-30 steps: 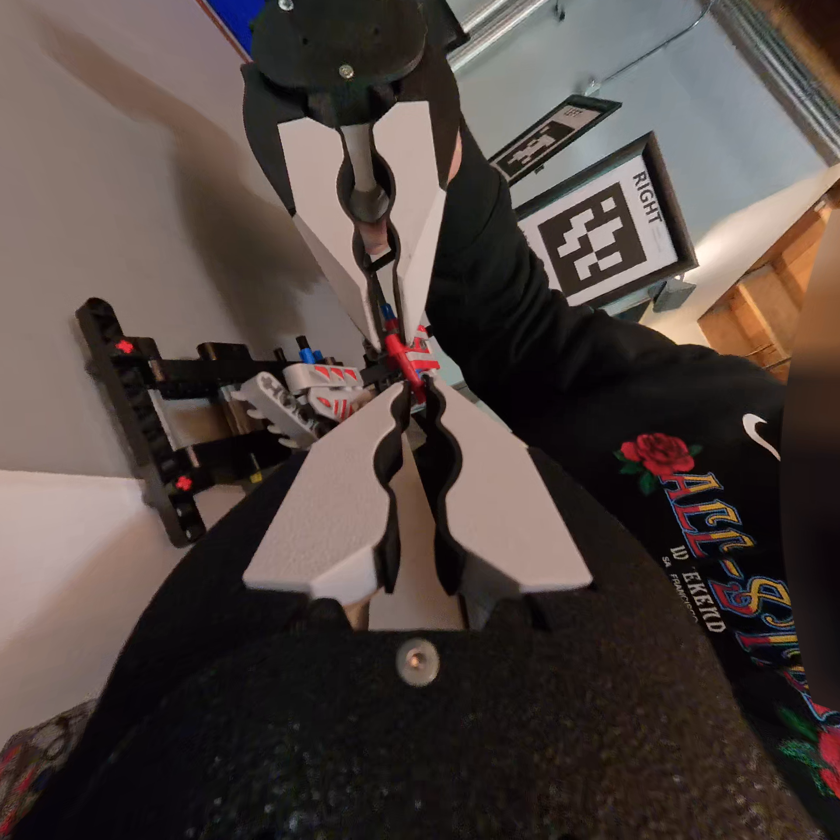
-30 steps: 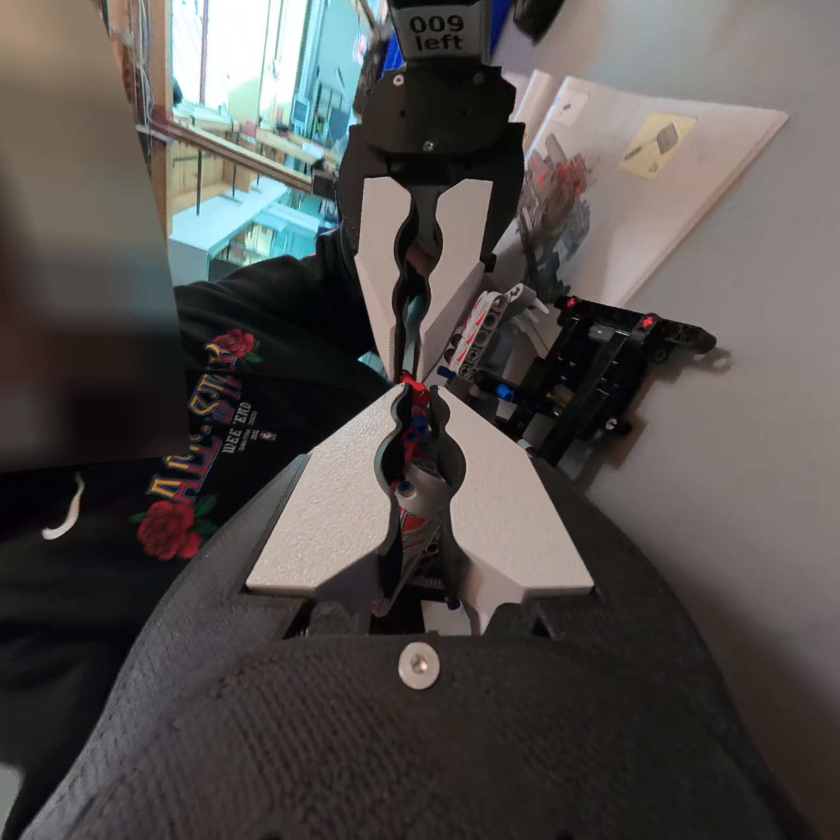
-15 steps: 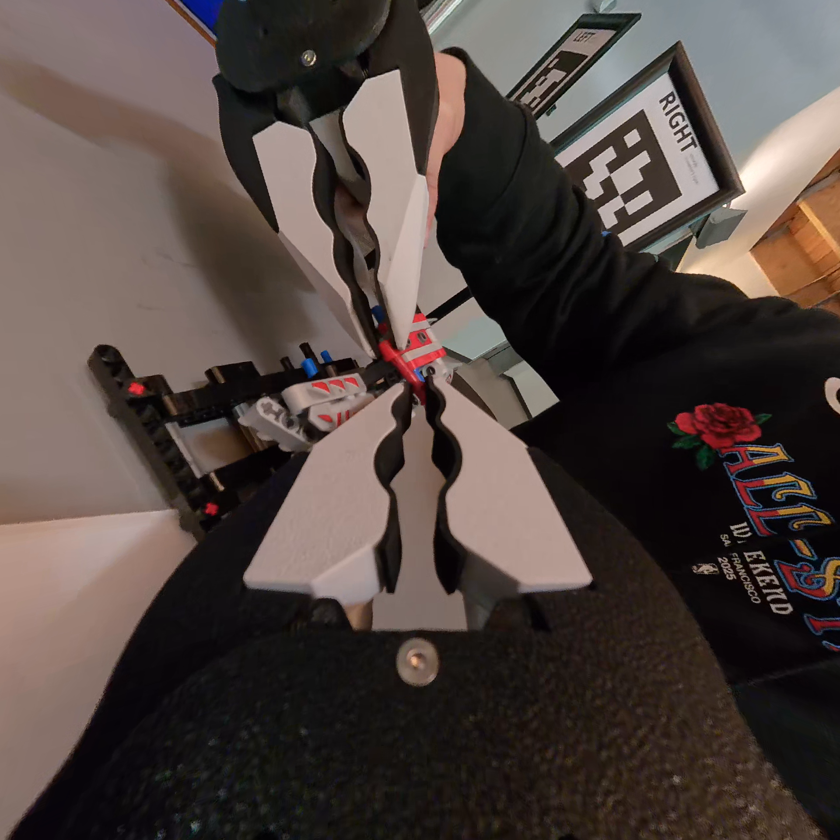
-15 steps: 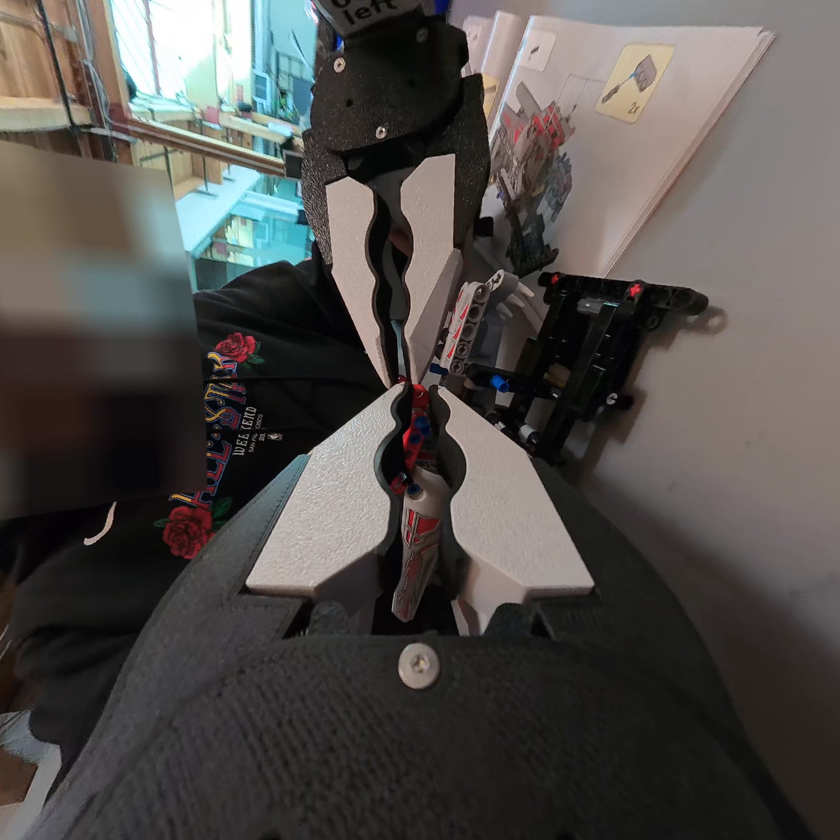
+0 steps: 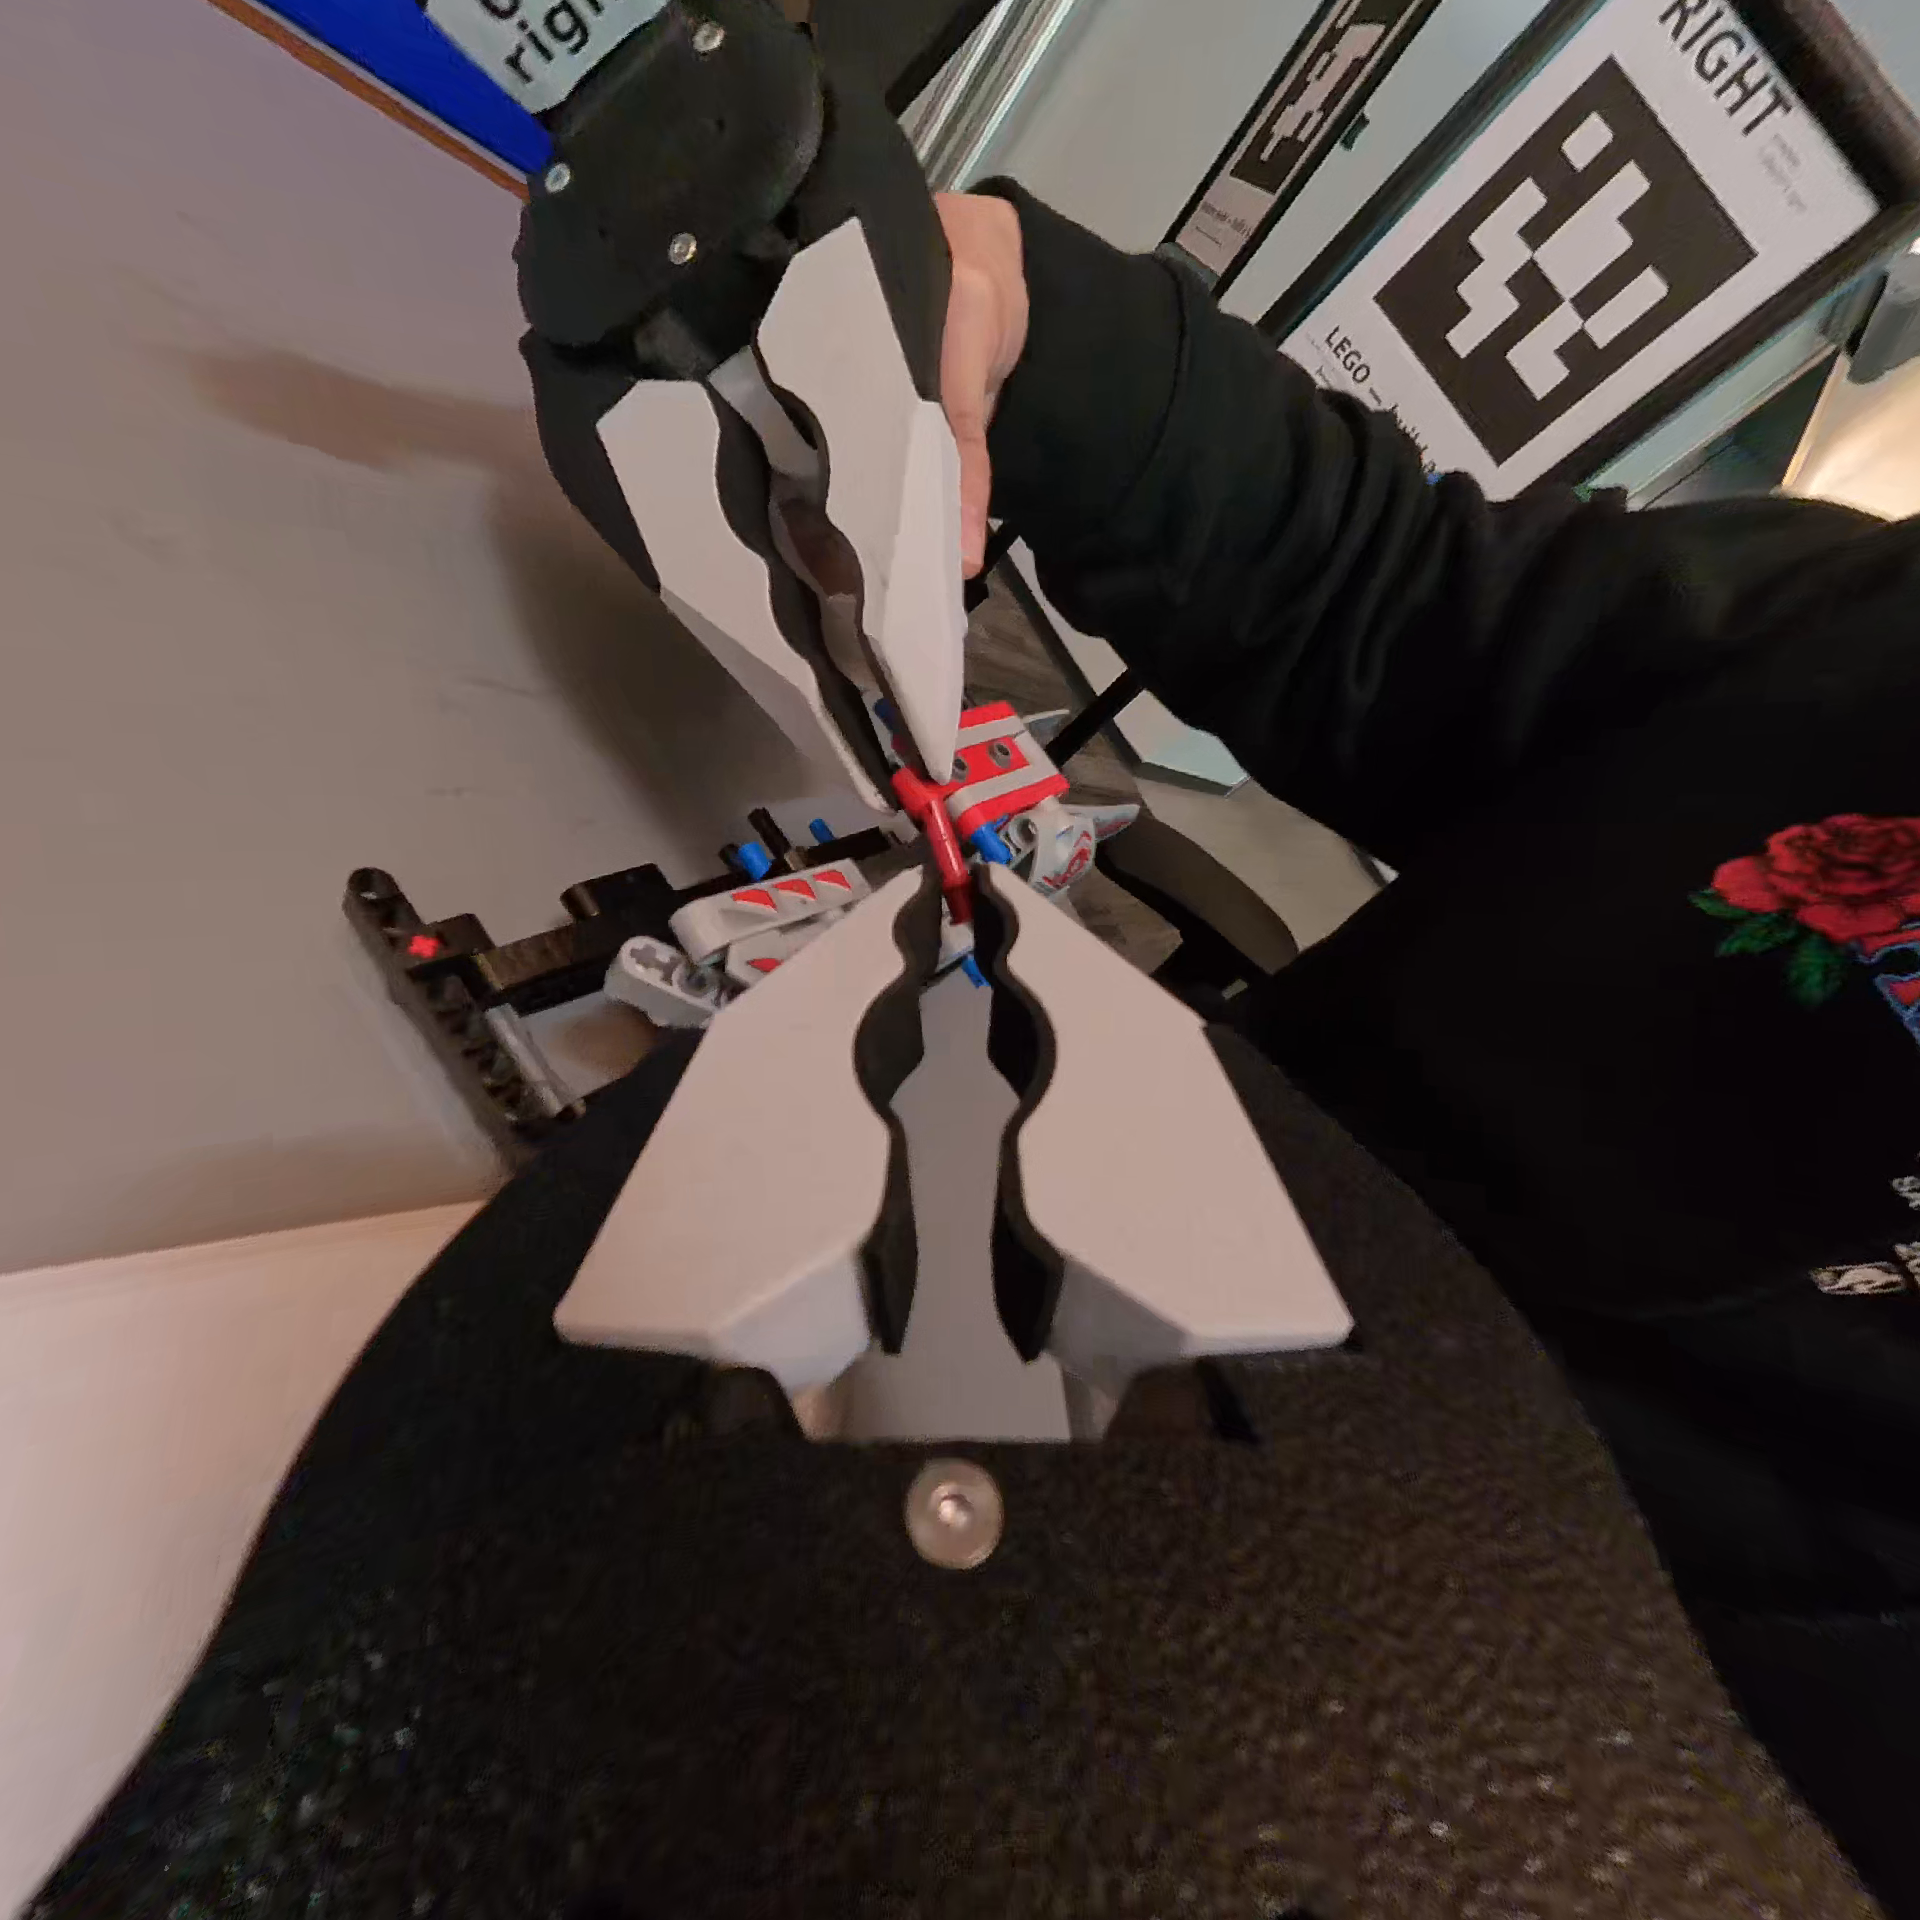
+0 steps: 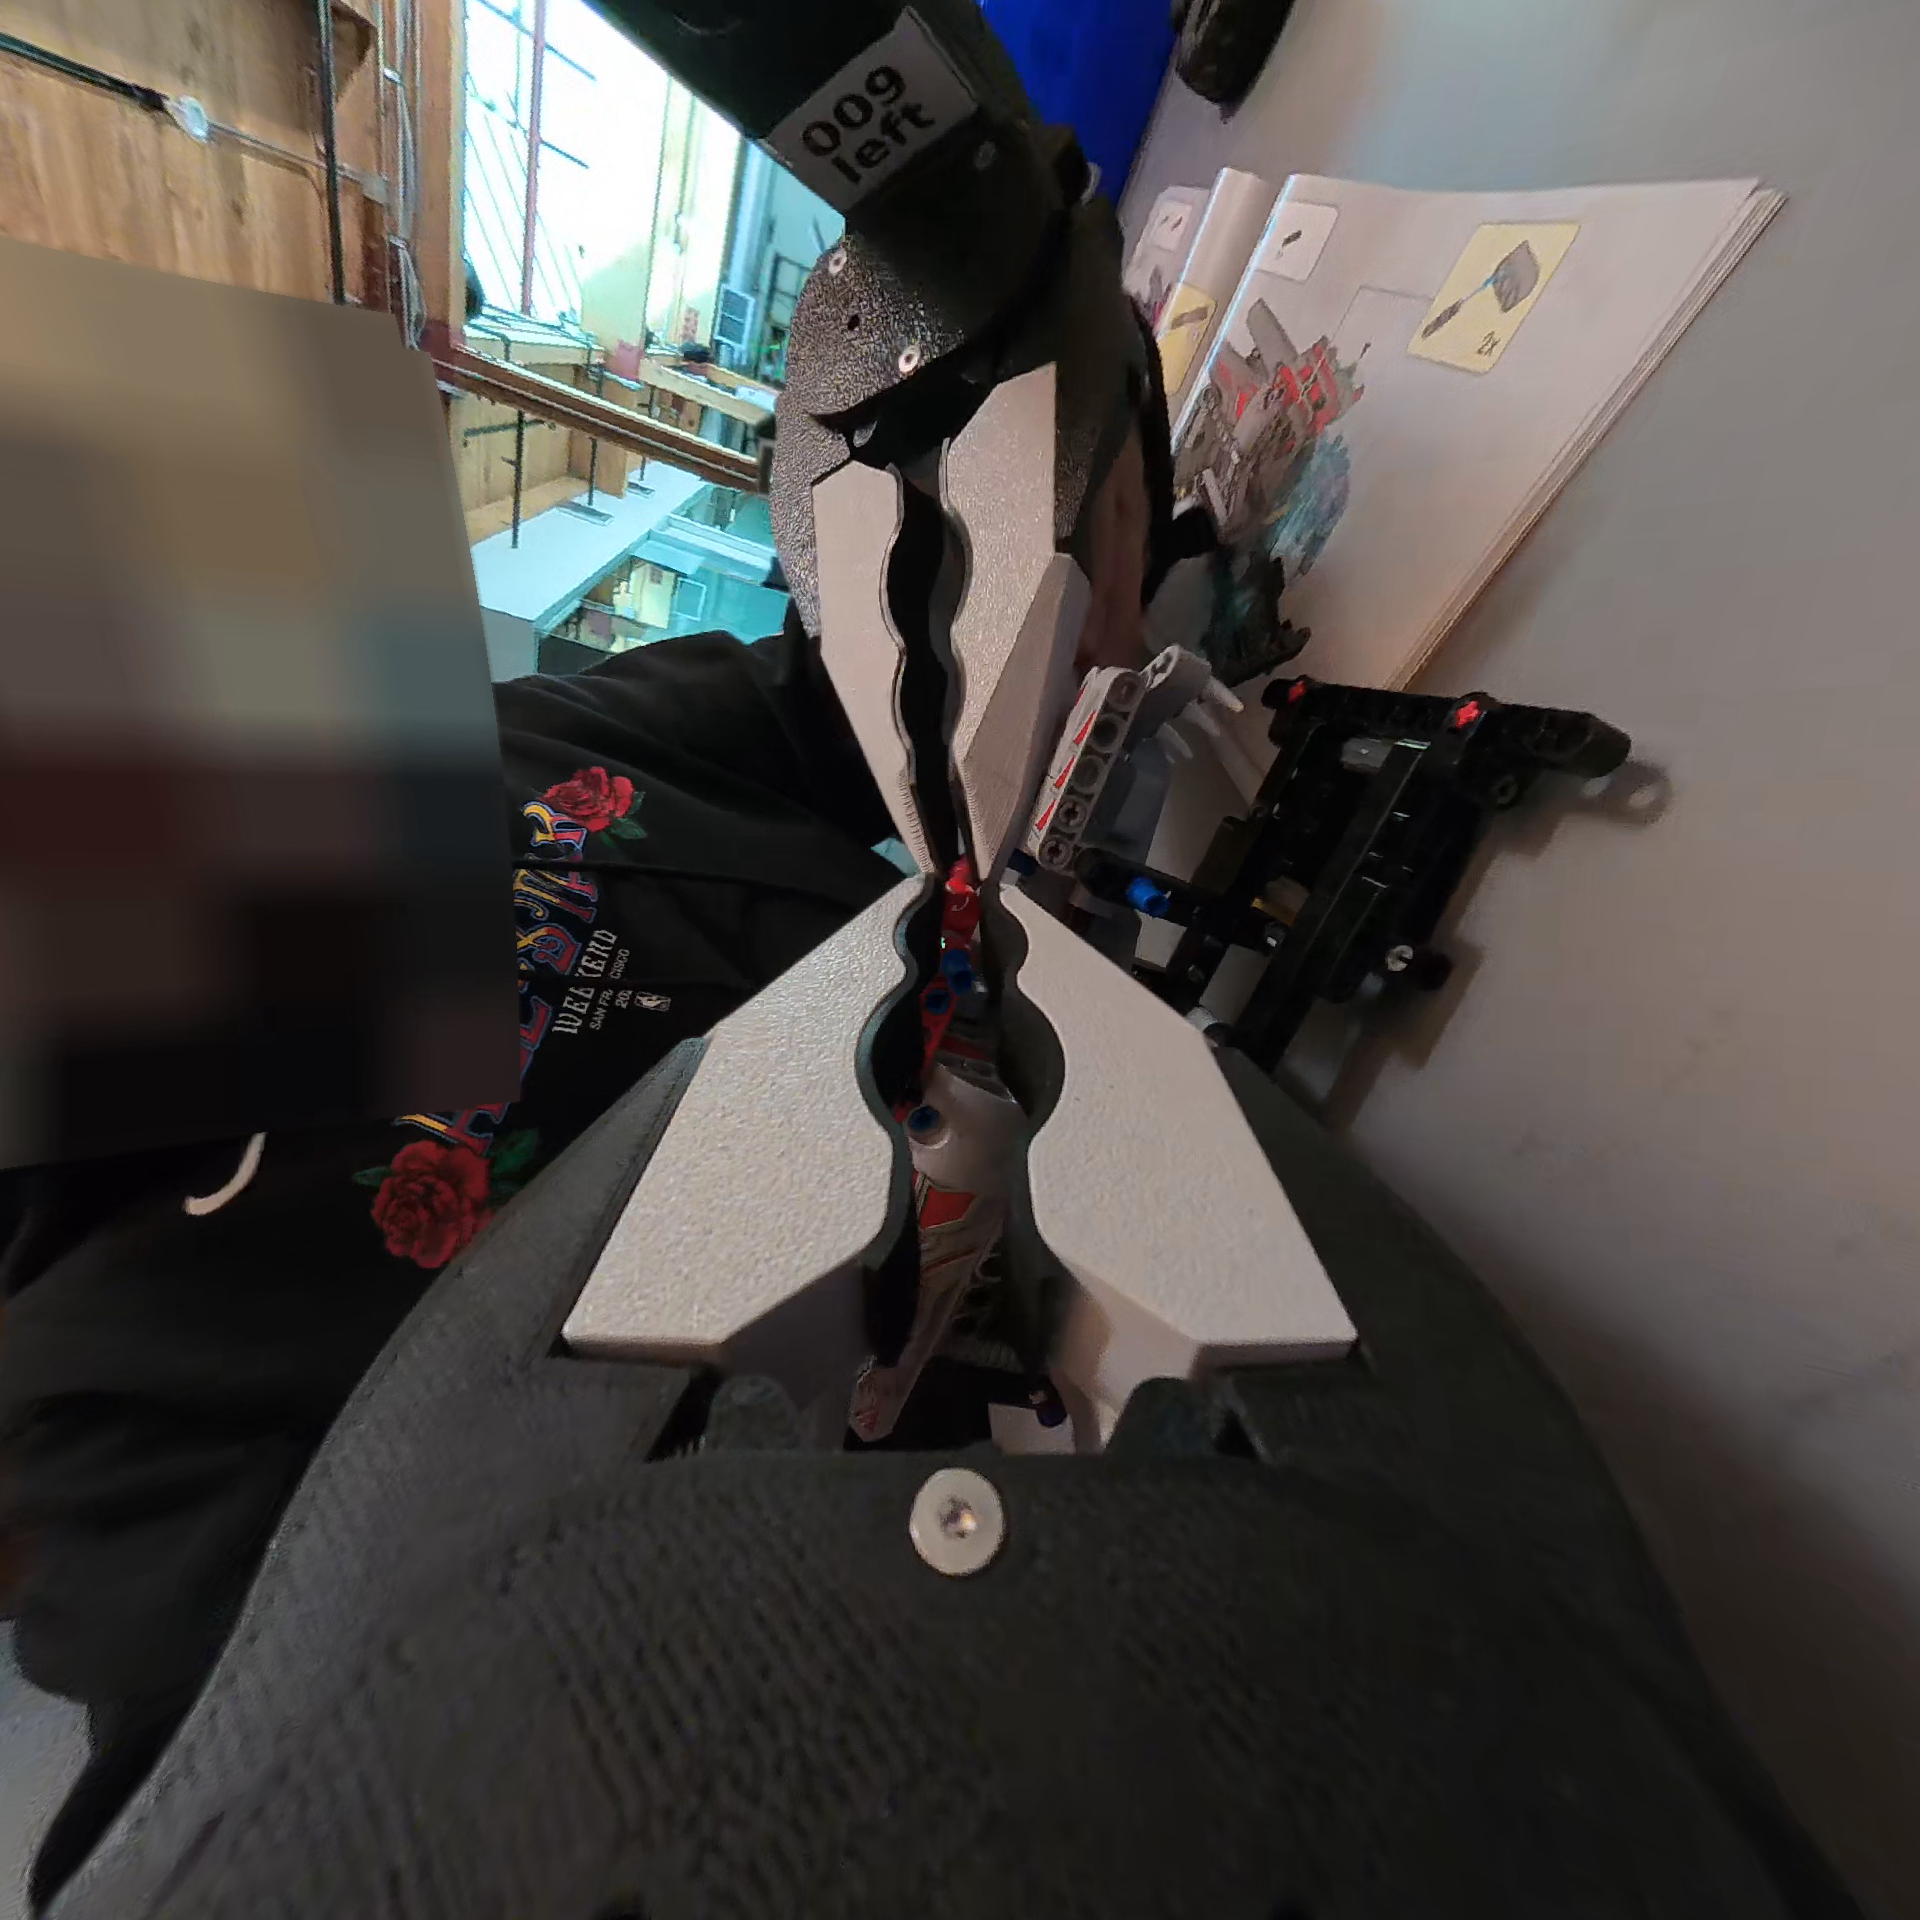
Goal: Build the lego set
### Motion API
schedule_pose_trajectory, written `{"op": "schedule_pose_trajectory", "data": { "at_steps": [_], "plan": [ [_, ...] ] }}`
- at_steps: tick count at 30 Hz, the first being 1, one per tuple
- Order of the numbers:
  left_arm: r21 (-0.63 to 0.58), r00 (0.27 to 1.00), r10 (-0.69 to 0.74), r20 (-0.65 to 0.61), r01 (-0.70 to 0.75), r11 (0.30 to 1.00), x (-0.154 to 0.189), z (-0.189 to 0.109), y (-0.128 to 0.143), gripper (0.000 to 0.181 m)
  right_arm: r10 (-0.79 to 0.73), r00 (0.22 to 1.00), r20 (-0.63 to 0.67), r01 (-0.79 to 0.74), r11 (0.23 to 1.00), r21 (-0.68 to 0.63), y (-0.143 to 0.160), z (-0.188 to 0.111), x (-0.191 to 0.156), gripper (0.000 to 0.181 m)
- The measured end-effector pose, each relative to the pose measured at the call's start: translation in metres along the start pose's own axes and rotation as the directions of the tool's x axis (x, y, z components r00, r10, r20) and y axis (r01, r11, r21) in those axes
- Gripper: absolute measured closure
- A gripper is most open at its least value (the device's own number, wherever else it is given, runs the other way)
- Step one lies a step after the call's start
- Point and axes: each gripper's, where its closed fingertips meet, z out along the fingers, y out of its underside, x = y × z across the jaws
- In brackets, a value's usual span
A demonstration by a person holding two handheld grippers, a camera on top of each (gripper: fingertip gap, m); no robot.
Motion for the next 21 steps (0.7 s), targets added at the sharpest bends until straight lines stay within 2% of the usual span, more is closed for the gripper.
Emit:
{"op": "schedule_pose_trajectory", "data": {
  "at_steps": [4,9,16,21],
  "plan": [
    [0.004,0.999,-0.028,0.038,0.028,1.0,-0.0008,0.0033,-0.0015,0.178,-0.015,0.999,-0.038,0.016,1.0,0.011,-0.0014,-0.0021,0.0014,0.175],
    [-0.059,0.977,0.095,0.19,-0.086,0.995,-0.0059,0.0039,-0.0013,0.178,-0.015,0.999,-0.052,0.017,0.999,0.041,-0.0037,-0.0041,0.0025,0.175],
    [0.028,0.995,-0.087,0.056,0.086,0.996,-0.0022,0.0021,-0.0035,0.178,-0.042,0.997,-0.061,0.044,0.998,0.039,-0.0032,-0.0036,0.0019,0.175],
    [0.027,0.992,-0.118,0.04,0.117,0.993,-0.0027,-0.0005,-0.004,0.178,-0.055,0.996,-0.073,0.058,0.998,0.035,-0.0041,-0.003,0.0022,0.174]
  ]
}}
